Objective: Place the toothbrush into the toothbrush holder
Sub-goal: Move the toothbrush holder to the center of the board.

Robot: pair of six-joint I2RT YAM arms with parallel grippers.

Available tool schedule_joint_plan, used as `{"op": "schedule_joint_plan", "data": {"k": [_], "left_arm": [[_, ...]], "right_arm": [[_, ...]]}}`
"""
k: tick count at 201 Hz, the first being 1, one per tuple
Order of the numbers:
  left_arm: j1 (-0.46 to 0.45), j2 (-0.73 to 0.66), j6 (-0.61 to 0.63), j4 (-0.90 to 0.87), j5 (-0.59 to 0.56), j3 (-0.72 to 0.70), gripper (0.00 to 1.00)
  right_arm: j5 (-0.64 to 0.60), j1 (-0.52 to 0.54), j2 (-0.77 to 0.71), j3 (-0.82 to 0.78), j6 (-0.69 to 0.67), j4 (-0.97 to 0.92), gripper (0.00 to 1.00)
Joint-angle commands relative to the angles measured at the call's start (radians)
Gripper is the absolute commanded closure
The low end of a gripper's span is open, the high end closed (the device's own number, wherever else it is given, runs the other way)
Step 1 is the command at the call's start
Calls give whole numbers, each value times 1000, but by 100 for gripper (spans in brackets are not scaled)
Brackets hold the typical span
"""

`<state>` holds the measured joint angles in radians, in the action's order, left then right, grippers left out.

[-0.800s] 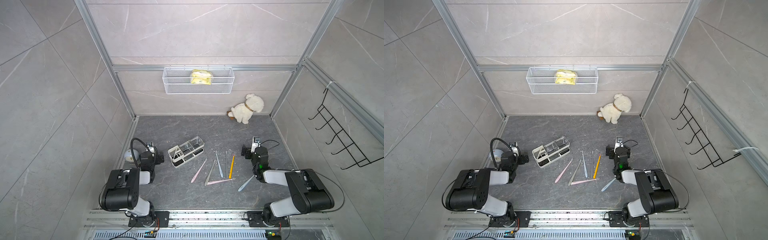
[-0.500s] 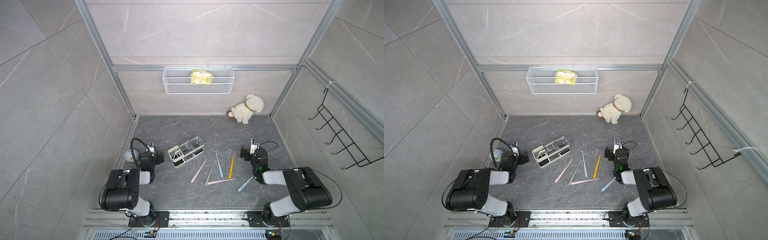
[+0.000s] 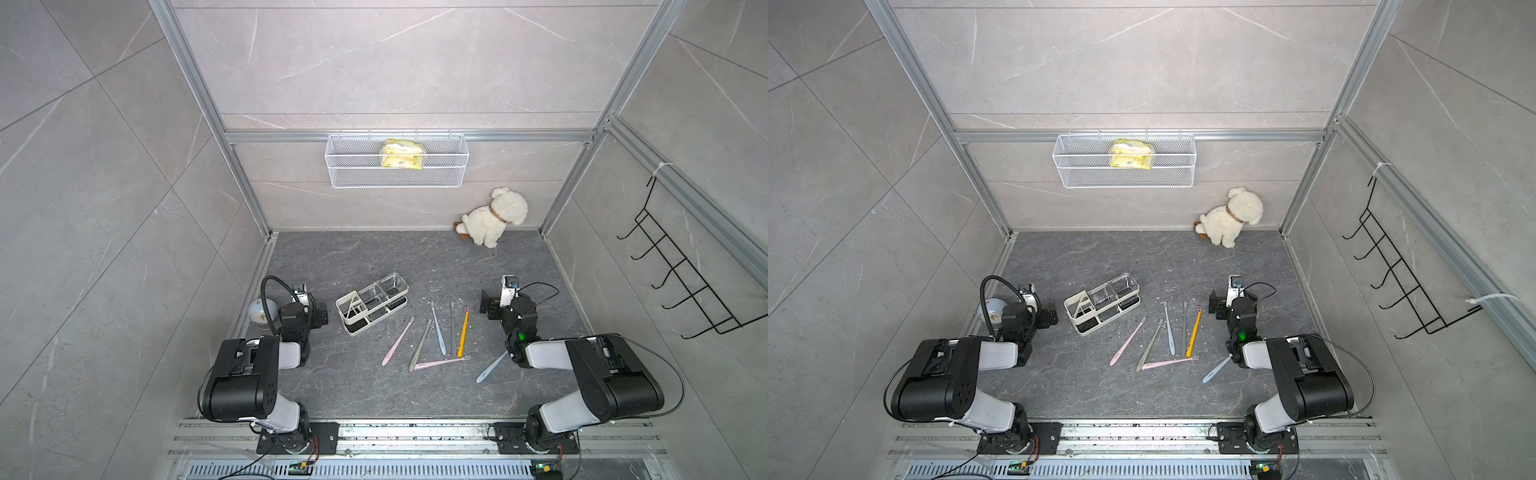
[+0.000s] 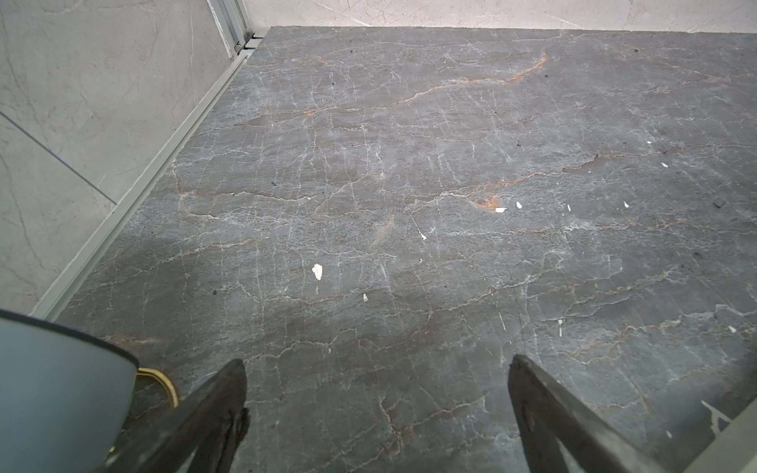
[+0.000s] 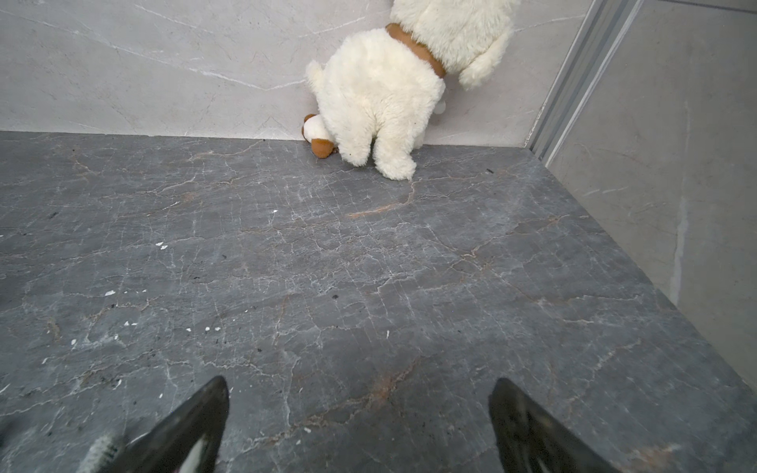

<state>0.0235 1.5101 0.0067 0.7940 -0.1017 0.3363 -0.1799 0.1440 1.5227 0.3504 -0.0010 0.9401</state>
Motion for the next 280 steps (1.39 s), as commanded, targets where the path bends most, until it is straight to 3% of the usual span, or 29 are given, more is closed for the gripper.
{"op": "schedule_joint_plan", "data": {"k": [1, 19, 32, 41, 53, 65, 76, 93, 102, 110, 135, 155, 183, 212, 248, 280], "left_arm": [[6, -10, -7, 60, 4, 22, 0], [15, -7, -15, 53, 13, 27, 0], [26, -11, -19, 46, 33, 28, 0], [27, -26, -27, 47, 7, 32, 0], [24, -139, -65, -261, -24, 143, 0], [24, -223, -334, -748, -201, 343, 0], [21, -250, -435, -1039, -224, 504, 0], [-1, -291, -463, -1142, -76, 607, 0], [-6, -287, -467, -1179, 16, 667, 0], [-5, -256, -458, -1237, 103, 755, 0], [-18, -33, -414, -1378, 473, 1049, 0], [-39, 144, -442, -1413, 676, 1188, 1], [-117, 285, -417, -1449, 753, 1280, 1], [-171, 344, -416, -1453, 798, 1253, 2], [-205, 302, -452, -1419, 815, 1135, 4], [-227, 202, -569, -1300, 857, 969, 9]], "right_arm": [[15, -6, 16, -11, -14, 23, 0], [43, -34, 7, -2, 7, -8, 0], [-37, -28, -32, 5, 25, -40, 0], [-114, -17, -136, 42, 34, -180, 0], [-213, -15, -276, 190, 117, -528, 0], [-272, -16, -309, 429, 285, -991, 0], [-114, -15, -255, 624, 305, -1261, 0], [106, 8, -151, 795, 444, -1527, 0], [218, 48, -138, 779, 490, -1519, 0], [247, 101, -145, 741, 540, -1480, 0], [349, 261, -135, 679, 672, -1346, 0], [477, 339, -83, 635, 825, -1165, 0], [496, 456, -15, 645, 933, -1019, 2], [521, 513, 88, 664, 1015, -890, 5], [574, 512, 258, 806, 1026, -860, 15], [621, 508, 416, 1005, 1025, -899, 33]]}}
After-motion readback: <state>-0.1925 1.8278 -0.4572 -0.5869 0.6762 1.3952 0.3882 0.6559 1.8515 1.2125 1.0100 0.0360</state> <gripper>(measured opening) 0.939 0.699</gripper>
